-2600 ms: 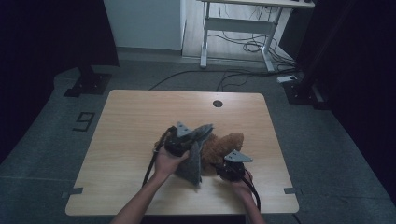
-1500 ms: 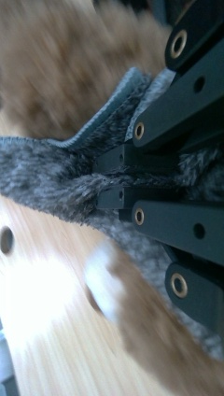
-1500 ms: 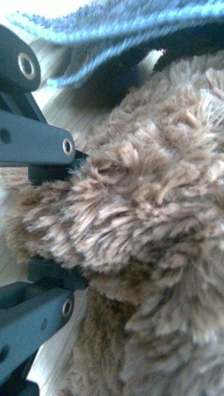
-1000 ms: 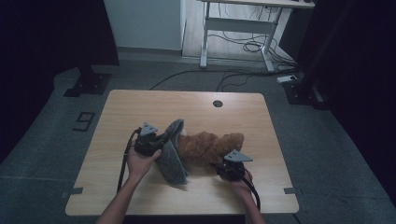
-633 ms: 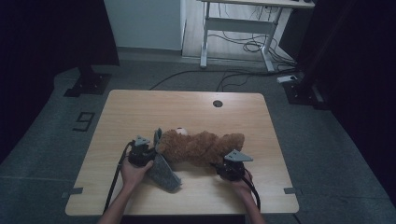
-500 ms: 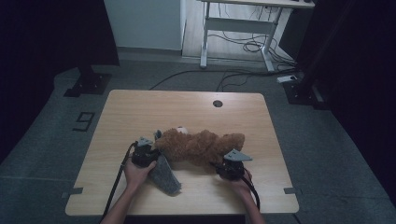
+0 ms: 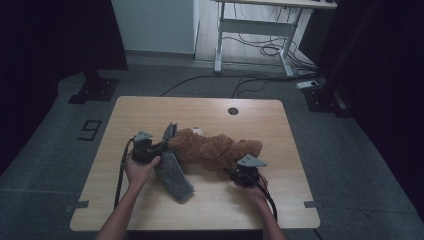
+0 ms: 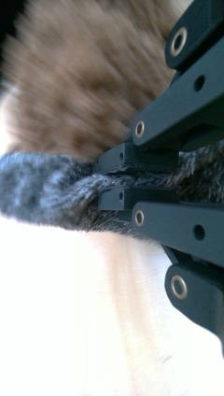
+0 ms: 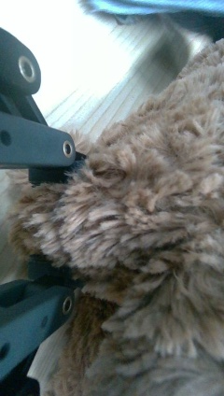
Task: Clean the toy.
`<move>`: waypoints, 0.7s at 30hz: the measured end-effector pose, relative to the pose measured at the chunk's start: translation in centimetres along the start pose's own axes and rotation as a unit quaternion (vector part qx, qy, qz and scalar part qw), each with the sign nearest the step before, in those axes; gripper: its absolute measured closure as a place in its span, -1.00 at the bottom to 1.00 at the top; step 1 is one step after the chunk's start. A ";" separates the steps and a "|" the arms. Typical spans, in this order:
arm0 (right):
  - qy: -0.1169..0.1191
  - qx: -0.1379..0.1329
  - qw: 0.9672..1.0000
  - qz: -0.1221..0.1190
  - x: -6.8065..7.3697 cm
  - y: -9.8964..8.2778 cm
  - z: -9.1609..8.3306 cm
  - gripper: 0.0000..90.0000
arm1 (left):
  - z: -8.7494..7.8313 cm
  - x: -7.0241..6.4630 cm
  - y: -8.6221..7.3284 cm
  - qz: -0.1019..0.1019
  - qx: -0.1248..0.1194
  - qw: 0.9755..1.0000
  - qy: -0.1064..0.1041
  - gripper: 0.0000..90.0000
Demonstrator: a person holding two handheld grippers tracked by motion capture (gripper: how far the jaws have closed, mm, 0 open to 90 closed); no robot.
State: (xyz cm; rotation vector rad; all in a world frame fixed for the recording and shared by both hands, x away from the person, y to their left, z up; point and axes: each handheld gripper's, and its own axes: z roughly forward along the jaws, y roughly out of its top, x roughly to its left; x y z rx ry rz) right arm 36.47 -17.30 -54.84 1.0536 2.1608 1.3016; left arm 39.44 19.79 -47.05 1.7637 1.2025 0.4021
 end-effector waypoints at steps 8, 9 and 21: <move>-0.003 0.001 1.000 -0.007 0.2 -0.2 -0.3 0.38 | 0.7 -4.5 4.9 0.065 -0.026 0.997 -0.023 0.82; -0.003 0.001 1.000 -0.007 0.2 -0.2 -0.3 0.38 | 1.6 -5.0 5.2 0.067 -0.013 0.997 -0.027 0.83; 0.004 0.005 1.000 0.013 -0.1 -0.5 -1.0 -0.06 | 3.5 -4.9 1.5 0.052 0.035 0.997 -0.036 0.85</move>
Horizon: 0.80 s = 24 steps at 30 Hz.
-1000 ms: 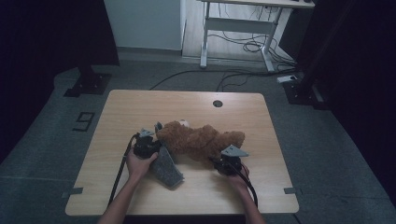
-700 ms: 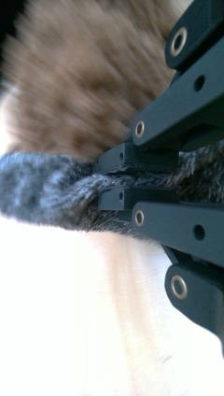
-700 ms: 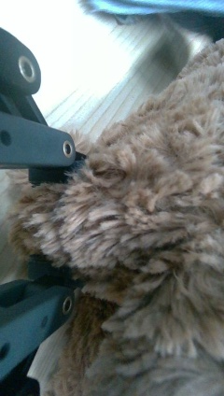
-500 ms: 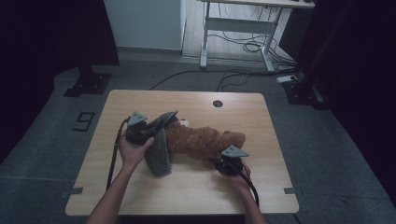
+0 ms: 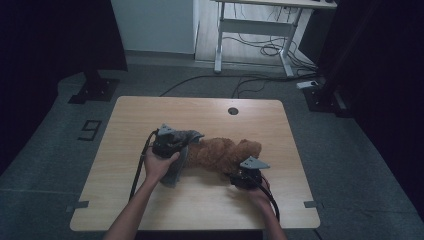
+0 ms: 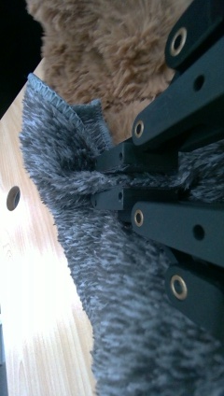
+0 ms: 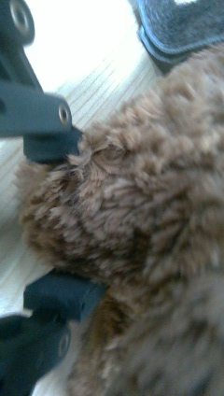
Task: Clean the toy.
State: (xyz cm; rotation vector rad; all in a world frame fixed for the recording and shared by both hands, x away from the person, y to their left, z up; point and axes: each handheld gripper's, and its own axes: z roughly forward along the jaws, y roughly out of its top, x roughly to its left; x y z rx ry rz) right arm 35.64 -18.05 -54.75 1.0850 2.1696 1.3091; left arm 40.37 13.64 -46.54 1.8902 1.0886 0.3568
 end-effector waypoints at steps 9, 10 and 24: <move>0.017 -0.034 0.998 0.055 -0.6 0.0 -3.8 -0.52 | -2.3 -1.2 -3.3 0.005 -0.027 0.999 -0.019 0.85; 0.021 -0.045 0.997 0.061 -0.7 0.2 -4.5 -0.57 | -2.4 -1.4 -3.6 0.011 -0.026 0.999 -0.019 0.85; 0.060 -0.034 0.996 0.056 0.2 1.1 -4.9 -0.39 | -4.2 -2.3 -7.0 0.019 -0.009 0.999 -0.047 0.85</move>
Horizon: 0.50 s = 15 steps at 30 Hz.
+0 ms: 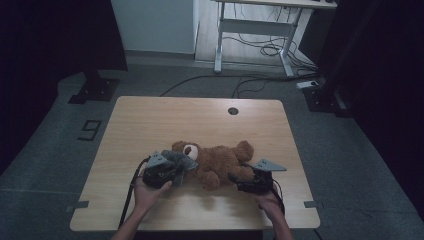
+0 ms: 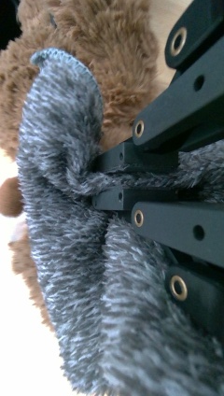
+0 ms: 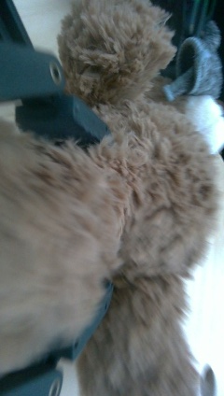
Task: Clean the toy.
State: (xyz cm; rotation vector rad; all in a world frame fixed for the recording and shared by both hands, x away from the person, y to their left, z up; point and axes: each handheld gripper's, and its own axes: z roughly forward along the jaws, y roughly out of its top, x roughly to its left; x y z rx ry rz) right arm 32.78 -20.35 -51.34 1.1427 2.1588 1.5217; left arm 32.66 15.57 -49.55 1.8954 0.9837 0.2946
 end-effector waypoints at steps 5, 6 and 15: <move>0.030 0.027 0.999 -0.008 0.4 -1.3 0.7 -0.01 | -0.1 0.0 -0.6 0.000 0.013 1.000 -0.006 0.84; 0.031 0.032 0.999 -0.008 0.4 -1.5 0.8 0.04 | 0.0 0.0 -0.6 0.001 0.016 1.000 -0.004 0.84; -0.012 0.063 0.998 -0.030 0.2 -1.7 2.9 0.24 | 2.8 1.0 0.1 -0.020 0.065 0.998 -0.009 0.83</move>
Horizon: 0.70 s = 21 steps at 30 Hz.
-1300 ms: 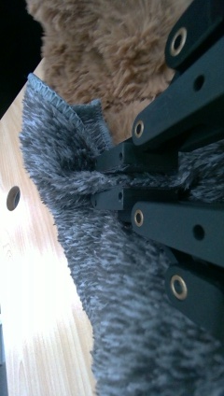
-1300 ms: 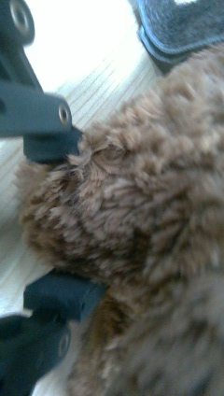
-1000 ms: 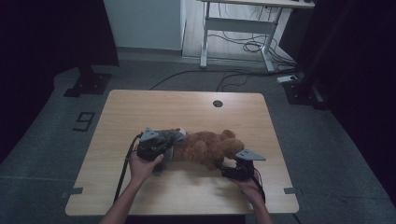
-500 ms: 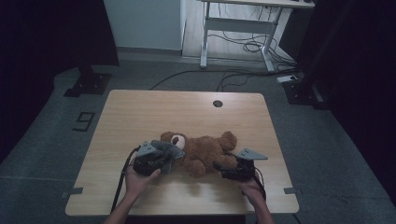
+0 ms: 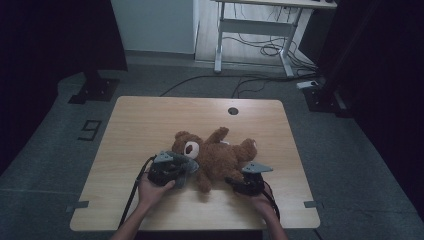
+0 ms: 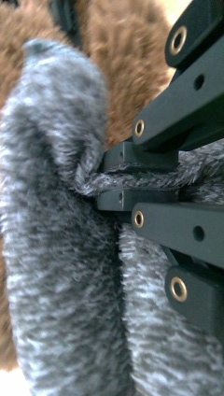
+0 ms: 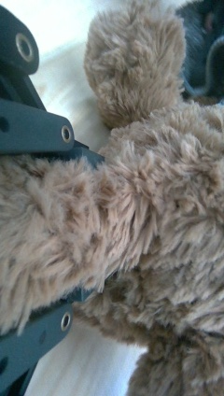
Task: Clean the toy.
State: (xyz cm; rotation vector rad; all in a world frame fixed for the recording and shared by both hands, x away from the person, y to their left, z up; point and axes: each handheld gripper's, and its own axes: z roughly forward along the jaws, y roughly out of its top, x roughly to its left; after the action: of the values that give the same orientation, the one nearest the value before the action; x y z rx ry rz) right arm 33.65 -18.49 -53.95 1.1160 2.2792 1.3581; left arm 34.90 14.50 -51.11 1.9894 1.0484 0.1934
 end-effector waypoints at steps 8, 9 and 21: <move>0.011 -0.019 1.000 0.009 -1.0 -0.3 -0.7 0.25 | -2.7 -1.9 3.0 0.013 -0.081 0.996 -0.025 0.83; 0.012 -0.018 1.000 0.008 -0.9 -0.3 -0.7 0.25 | -2.7 -2.5 3.7 0.021 -0.085 0.996 -0.025 0.83; 0.004 -0.027 1.000 0.005 -0.6 -0.5 -0.9 0.28 | 6.2 -8.8 6.8 0.056 -0.021 0.996 -0.065 0.83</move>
State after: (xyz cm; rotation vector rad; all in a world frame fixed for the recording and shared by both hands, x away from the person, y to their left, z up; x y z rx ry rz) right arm 33.26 -19.60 -54.00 1.1076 2.2315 1.4228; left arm 36.34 2.30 -47.80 1.9954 0.8451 0.1419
